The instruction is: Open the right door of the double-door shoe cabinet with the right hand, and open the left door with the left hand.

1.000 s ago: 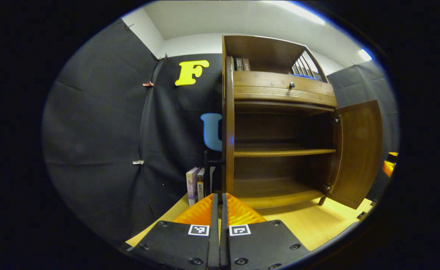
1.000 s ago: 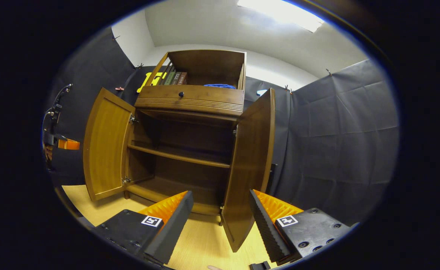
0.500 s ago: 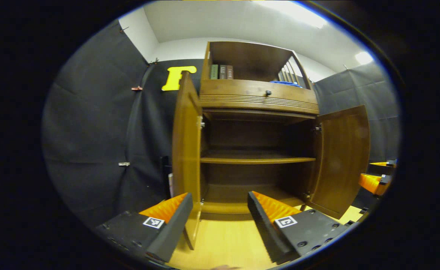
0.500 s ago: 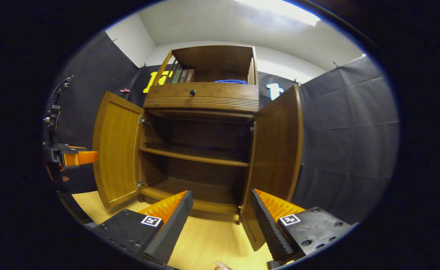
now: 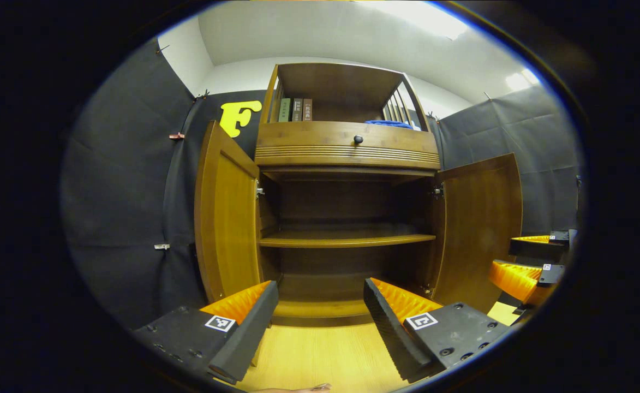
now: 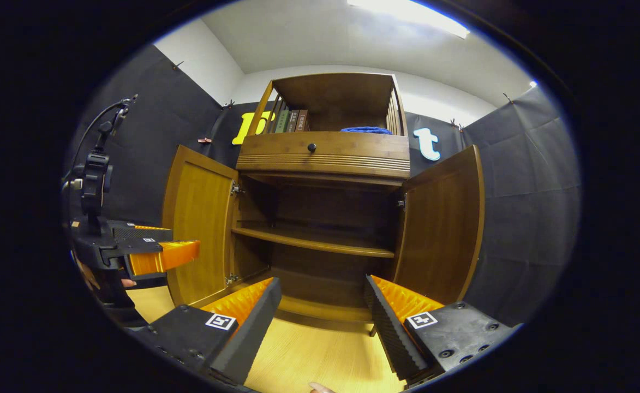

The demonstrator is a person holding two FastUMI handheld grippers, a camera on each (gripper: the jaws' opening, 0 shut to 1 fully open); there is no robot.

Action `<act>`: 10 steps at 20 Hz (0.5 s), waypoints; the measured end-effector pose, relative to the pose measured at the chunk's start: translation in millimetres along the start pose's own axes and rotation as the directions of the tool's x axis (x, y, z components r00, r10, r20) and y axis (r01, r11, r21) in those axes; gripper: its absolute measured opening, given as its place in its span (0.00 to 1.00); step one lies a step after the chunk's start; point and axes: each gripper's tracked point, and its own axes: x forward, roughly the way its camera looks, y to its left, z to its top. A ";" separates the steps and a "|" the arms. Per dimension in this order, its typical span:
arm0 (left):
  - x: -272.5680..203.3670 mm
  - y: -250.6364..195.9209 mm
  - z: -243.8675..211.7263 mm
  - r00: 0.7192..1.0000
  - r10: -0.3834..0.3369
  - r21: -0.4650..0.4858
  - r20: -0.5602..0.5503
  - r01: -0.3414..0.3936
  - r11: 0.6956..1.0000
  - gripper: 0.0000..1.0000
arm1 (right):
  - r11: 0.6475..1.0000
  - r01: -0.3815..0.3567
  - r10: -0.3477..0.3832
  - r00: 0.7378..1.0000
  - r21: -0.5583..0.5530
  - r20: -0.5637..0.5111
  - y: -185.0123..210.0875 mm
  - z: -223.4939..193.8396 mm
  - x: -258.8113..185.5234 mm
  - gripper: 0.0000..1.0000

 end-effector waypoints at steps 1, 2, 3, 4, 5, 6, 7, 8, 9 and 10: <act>0.1 -4.5 1.7 1.000 -0.011 -0.011 0.005 0.011 1.000 0.99 | 1.000 0.002 -0.002 1.000 -0.001 0.001 -0.6 0.8 -0.6 0.98; 0.2 -7.6 2.6 1.000 -0.019 -0.019 0.007 0.019 1.000 0.99 | 1.000 0.002 -0.002 1.000 -0.001 0.002 0.1 2.4 -0.9 0.98; 0.4 -10.2 4.6 1.000 -0.024 -0.022 0.008 0.024 0.999 0.99 | 1.000 -0.002 0.002 1.000 0.003 0.010 1.7 4.9 -1.7 0.98; 0.5 -12.2 5.6 1.000 -0.027 -0.019 0.010 0.027 0.999 0.98 | 1.000 0.000 0.000 1.000 0.007 0.016 1.6 7.1 -3.0 0.98; 0.5 -14.2 6.5 1.000 -0.029 -0.015 0.012 0.029 0.999 0.98 | 1.000 -0.002 0.001 1.000 0.013 0.020 1.7 7.2 -3.7 0.98; 0.3 -17.0 6.7 0.999 -0.033 -0.011 0.013 0.034 0.999 0.98 | 1.000 -0.001 0.001 1.000 0.021 0.020 2.6 7.2 -4.4 0.99; 0.0 -20.2 7.6 0.999 -0.042 -0.006 0.016 0.042 0.999 0.98 | 1.000 -0.001 0.000 1.000 0.029 0.019 2.1 7.1 -5.9 0.97; -0.7 -23.1 7.8 0.999 -0.050 -0.002 0.021 0.050 0.999 0.98 | 0.999 0.001 -0.001 1.000 0.034 0.016 2.4 6.5 -6.7 0.98; -1.6 -24.3 8.4 0.998 -0.055 -0.002 0.026 0.055 0.998 0.98 | 0.999 0.004 -0.005 1.000 0.036 0.014 2.3 6.2 -7.0 0.97; -2.6 -26.5 7.7 0.998 -0.062 -0.006 0.028 0.062 0.998 0.98 | 0.999 0.010 -0.011 1.000 0.035 0.014 0.9 5.6 -7.8 0.98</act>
